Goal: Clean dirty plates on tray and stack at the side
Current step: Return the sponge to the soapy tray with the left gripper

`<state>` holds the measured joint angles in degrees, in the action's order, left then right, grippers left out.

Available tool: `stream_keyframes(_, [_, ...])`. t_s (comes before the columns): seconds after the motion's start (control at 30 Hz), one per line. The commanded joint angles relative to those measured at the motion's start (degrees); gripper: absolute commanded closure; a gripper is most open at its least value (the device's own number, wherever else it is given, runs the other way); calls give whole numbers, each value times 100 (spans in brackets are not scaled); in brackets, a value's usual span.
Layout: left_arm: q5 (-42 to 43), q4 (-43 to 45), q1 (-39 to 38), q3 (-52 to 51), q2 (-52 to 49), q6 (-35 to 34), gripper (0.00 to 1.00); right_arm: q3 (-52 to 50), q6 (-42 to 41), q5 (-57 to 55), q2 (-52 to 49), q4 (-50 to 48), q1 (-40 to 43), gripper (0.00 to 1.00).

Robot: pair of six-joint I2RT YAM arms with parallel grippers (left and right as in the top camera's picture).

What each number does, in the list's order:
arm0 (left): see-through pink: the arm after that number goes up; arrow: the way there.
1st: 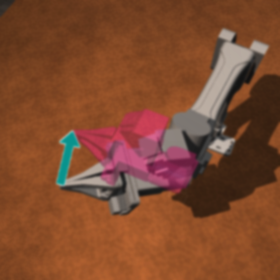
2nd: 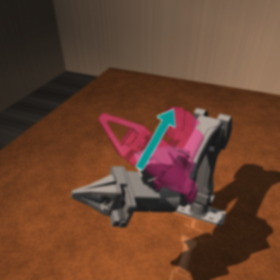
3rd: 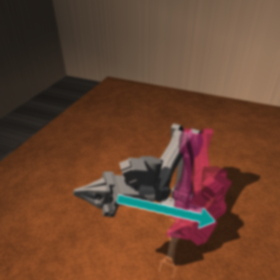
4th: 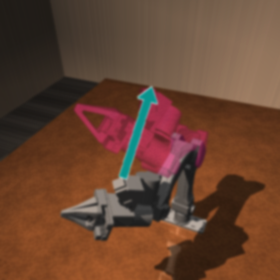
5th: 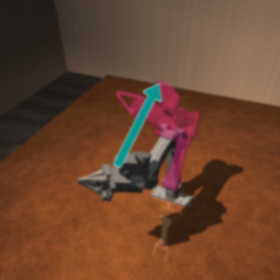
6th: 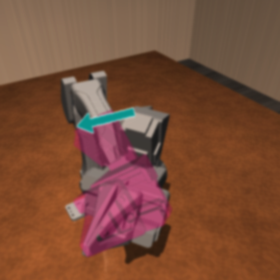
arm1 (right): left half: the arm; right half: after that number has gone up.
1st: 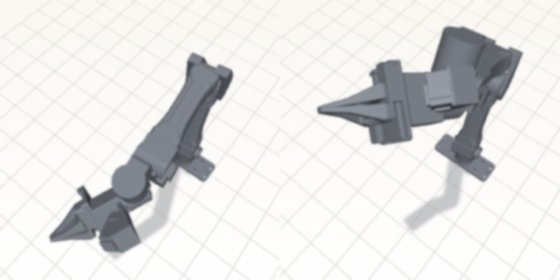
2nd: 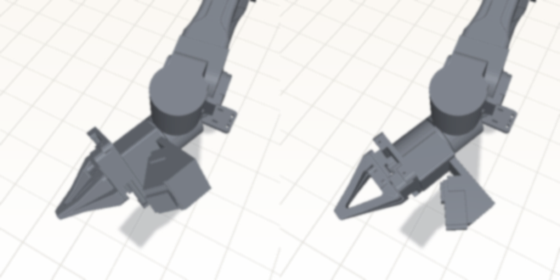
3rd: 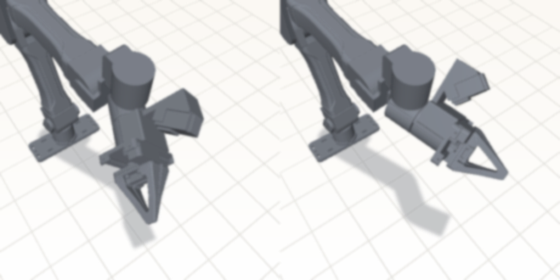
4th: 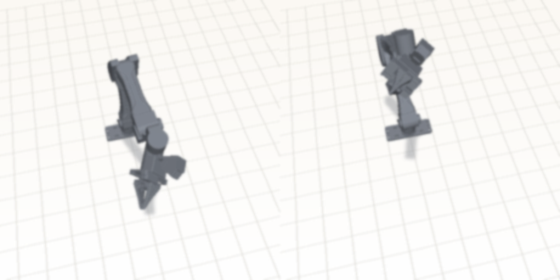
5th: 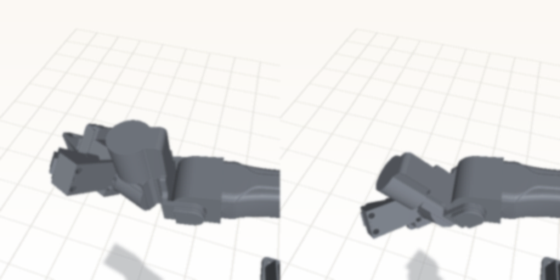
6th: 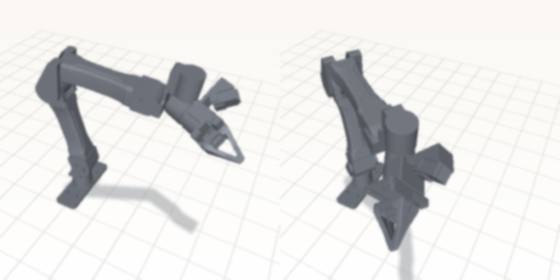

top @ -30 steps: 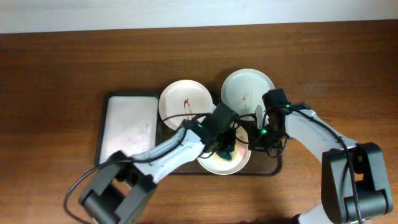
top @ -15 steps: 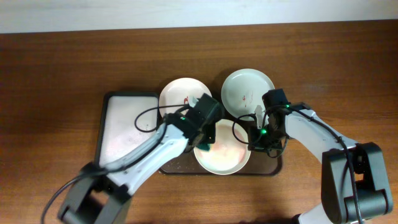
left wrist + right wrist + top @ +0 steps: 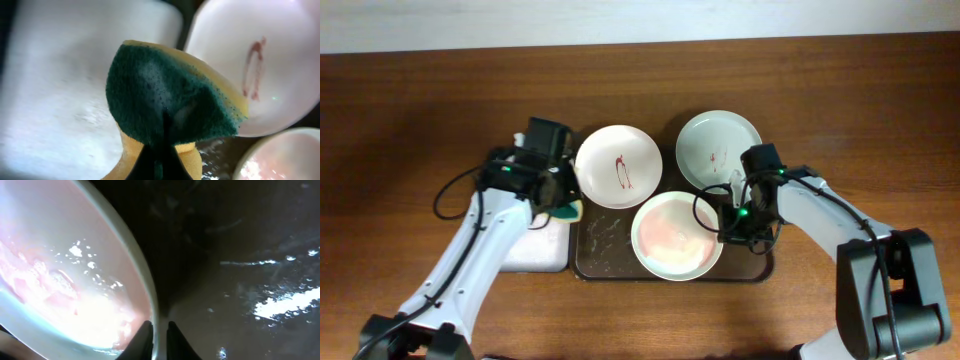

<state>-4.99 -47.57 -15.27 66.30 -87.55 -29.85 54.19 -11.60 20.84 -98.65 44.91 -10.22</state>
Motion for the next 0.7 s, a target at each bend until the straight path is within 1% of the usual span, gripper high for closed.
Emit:
stream_keyframes(0.0, [-37,-9,367,-90,59,557,100,-59,35,-52,-15,-44,-343,95])
stream_keyframes(0.17, [-37,74,817,-404,-11,1025,100,-57,15,-48,-13,-96,-450,96])
stream_keyframes(0.27, [-37,85,979,-595,-66,1025,100,33,59,-70,33,-13,-450,96])
stream_keyframes(0.47, [-39,339,981,-852,-74,1023,100,820,57,-1366,745,785,-450,96])
stream_keyframes(0.57, [-39,470,981,-852,-74,1023,100,894,42,-1860,1110,850,-452,96])
stream_keyframes(0.67, [-39,520,981,-852,-81,1023,100,894,-138,-2337,1246,940,-533,96])
